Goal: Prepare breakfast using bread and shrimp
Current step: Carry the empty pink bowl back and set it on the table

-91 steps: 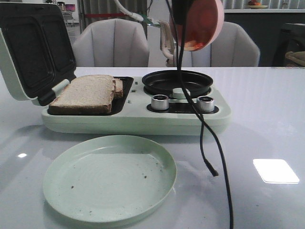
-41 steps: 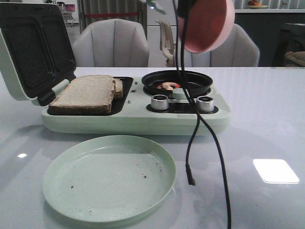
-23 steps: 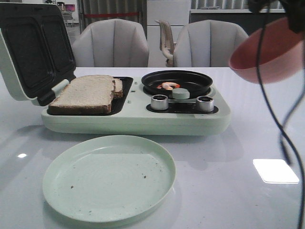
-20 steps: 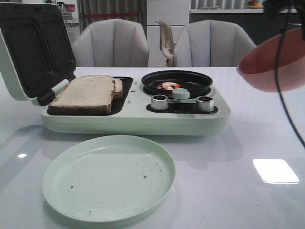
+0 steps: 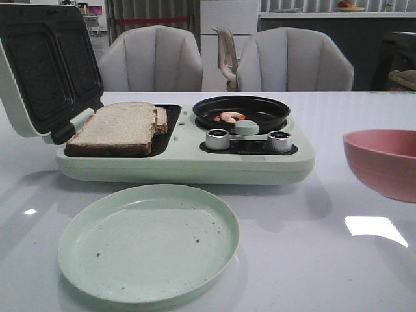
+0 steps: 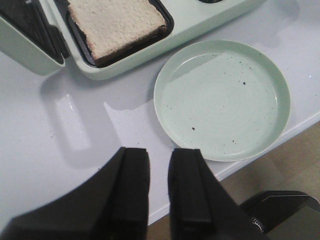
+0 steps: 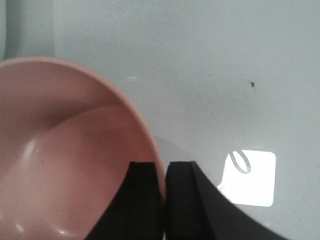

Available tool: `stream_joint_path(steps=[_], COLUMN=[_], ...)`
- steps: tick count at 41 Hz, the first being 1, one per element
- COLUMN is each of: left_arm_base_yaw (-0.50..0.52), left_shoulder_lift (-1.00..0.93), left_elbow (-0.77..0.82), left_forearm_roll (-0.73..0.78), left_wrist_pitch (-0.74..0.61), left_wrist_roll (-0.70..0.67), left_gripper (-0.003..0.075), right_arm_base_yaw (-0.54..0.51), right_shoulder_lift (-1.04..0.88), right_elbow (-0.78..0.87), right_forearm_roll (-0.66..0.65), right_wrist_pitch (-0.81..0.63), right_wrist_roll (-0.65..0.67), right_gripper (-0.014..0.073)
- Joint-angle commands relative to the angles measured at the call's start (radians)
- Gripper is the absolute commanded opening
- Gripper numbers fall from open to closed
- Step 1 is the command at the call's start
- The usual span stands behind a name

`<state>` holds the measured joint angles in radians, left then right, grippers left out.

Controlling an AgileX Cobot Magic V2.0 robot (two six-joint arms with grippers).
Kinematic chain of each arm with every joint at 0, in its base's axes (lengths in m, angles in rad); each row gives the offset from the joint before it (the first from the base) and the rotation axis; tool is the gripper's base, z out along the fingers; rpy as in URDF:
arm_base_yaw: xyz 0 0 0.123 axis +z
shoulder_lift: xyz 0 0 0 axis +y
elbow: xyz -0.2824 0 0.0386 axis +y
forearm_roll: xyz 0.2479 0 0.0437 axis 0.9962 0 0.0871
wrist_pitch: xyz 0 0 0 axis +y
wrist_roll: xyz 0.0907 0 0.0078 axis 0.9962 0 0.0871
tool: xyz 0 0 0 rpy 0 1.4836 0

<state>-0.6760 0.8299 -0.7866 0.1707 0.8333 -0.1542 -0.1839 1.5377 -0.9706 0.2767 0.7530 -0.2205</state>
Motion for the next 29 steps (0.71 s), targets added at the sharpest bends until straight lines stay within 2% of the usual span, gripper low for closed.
stream_joint_path(steps=[1,7,10,12,19,21,29], left_arm_base_yaw=[-0.008,-0.008,-0.008,-0.008,-0.008,-0.008,-0.008], left_shoulder_lift=[-0.005,-0.005,-0.005,-0.005,-0.005,-0.005,-0.005], left_elbow=[-0.029,-0.029,-0.029,-0.029,-0.029,-0.029,-0.029], left_forearm_roll=[0.002,0.002,-0.002,-0.008,-0.015,-0.015,-0.015], left_wrist_pitch=[-0.056,-0.056,-0.056,-0.056,-0.056,-0.056,-0.055], left_wrist_roll=[-0.003,-0.003,-0.003,-0.003,-0.003,-0.003,-0.003], left_gripper=[0.0202,0.0202,0.0202,0.0202,0.0202,0.0202,0.0202], right_arm_base_yaw=[-0.013,-0.013,-0.013,-0.013,-0.013,-0.013,0.011], right_shoulder_lift=[-0.011,0.042,0.059,0.064,0.067,0.063,-0.021], right_elbow=[0.017,0.026,0.026,0.026,0.024,0.018,-0.035], right_forearm_roll=[0.069,0.069,0.065,0.059,0.058,0.058,0.058], right_wrist_pitch=[-0.114,-0.153,-0.161,-0.160,-0.160,-0.150,-0.037], right_wrist_roll=[-0.056,-0.056,-0.056,-0.056,-0.056,-0.056,-0.093], right_gripper=[0.0043,0.0044,0.0073,0.0116,0.0371,0.0415,0.0422])
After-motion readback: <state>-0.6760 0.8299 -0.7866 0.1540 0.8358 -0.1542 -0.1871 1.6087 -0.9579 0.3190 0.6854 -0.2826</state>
